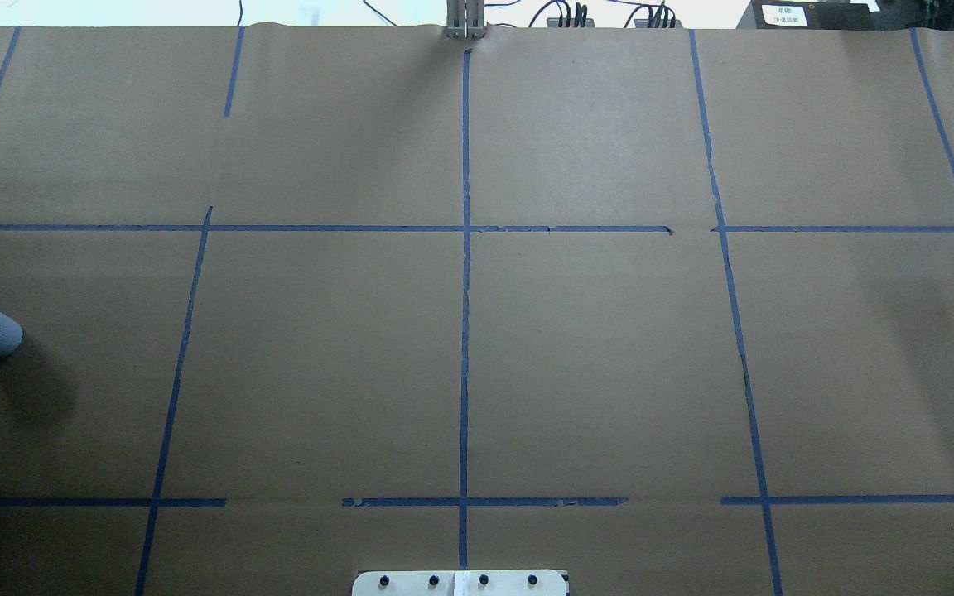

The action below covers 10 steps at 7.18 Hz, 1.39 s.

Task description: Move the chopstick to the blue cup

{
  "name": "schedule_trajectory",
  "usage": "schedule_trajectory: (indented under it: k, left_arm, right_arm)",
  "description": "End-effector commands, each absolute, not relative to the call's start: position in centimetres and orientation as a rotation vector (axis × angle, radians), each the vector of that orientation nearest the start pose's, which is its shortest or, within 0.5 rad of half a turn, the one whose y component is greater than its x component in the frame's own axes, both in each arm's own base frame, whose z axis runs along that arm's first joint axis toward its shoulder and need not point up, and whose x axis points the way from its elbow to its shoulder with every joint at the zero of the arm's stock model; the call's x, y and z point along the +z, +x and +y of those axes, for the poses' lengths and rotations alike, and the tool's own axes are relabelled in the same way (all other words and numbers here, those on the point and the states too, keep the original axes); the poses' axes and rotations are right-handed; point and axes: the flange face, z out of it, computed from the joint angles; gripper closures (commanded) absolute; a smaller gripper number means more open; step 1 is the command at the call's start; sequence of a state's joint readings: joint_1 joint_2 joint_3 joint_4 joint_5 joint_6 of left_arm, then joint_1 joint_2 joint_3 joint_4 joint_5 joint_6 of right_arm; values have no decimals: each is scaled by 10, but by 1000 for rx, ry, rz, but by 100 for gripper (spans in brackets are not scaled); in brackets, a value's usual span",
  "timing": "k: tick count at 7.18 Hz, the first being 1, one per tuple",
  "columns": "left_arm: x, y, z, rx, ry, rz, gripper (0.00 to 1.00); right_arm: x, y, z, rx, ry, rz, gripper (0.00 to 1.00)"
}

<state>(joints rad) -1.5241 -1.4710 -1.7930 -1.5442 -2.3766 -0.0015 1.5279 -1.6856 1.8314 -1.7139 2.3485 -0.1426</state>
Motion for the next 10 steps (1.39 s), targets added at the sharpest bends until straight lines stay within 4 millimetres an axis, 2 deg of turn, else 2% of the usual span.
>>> schedule_trajectory:
  k: [1, 3, 6, 7, 8, 10]
  left_arm:
    - [588, -40, -458, 79, 76, 786, 0]
    - [592, -40, -452, 72, 61, 783, 0]
    - [586, -39, -452, 80, 79, 798, 0]
    - [597, -38, -452, 82, 61, 796, 0]
    - [601, -39, -440, 73, 49, 798, 0]
    - [604, -36, -435, 81, 51, 798, 0]
  right_arm:
    - [600, 44, -440, -173, 36, -779, 0]
    - [600, 44, -441, -173, 38, -779, 0]
    - [595, 44, -444, -175, 46, -785, 0]
    - [594, 43, -445, -177, 47, -785, 0]
    - [594, 43, -446, -178, 48, -787, 0]
    - [595, 39, -446, -189, 45, -785, 0]
